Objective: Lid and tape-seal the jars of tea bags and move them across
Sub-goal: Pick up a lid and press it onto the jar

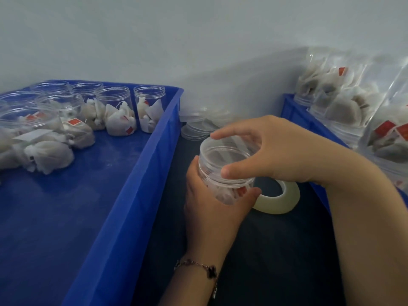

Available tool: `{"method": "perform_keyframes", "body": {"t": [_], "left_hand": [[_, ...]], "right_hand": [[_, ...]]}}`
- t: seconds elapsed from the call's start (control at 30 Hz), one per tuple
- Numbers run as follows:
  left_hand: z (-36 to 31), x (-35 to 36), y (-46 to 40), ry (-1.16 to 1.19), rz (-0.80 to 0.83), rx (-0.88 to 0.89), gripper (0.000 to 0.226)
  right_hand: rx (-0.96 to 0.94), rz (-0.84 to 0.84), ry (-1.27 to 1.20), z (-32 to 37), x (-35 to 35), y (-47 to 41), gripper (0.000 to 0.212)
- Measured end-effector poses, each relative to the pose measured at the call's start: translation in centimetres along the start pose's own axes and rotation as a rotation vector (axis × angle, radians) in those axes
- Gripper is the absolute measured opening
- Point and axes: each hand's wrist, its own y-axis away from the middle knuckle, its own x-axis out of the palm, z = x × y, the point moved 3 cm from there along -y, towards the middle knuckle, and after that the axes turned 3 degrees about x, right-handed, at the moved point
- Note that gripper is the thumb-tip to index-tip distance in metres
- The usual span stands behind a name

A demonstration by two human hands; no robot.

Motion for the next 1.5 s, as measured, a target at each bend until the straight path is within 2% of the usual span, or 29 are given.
{"method": "perform_keyframes", "body": {"t": [0.17, 0.5, 0.67, 0.83, 1.17, 1.3, 1.4, 1.5], "left_hand": [[-0.1, 0.1, -0.2, -0.02, 0.003, -0.013, 0.11], [-0.4, -0.2, 0.0, 0.017, 0.027, -0.043, 0.108], [-0.5, -0.2, 0.1, 0.019, 0.025, -0.025, 0.106], [-0.3, -0.2, 0.1, 0.002, 0.026, -0.015, 0.109], [-0.7, -0.3, 0.0, -0.013, 0.034, -0.007, 0.11], [-0.7, -0.3, 0.1, -0.01, 0.054, -0.034, 0.106], [-0.7, -0.3, -0.1, -0.019, 0.087, -0.068, 0.091], [-0.9, -0.4, -0.2, -0.037, 0.086, -0.076, 0.092]], "right_hand": [[0.022, 0.029, 0.037, 0.0, 0.6, -0.3, 0.049], [0.094, 0.023, 0.176, 0.4, 0.7, -0.2, 0.073], [0.101, -0.014, 0.192, 0.6, 0.8, 0.0, 0.078], [0.058, -0.043, 0.129, 0.6, 0.8, 0.0, 0.098], [0.07, -0.014, 0.137, 0.7, 0.7, 0.0, 0.079], [0.235, 0.027, 0.273, 0.9, 1.5, 0.1, 0.088], [0.423, -0.028, 0.373, 1.5, 3.3, 0.0, 0.093], [0.426, 0.007, 0.485, 2.3, 3.6, 0.2, 0.112]]}}
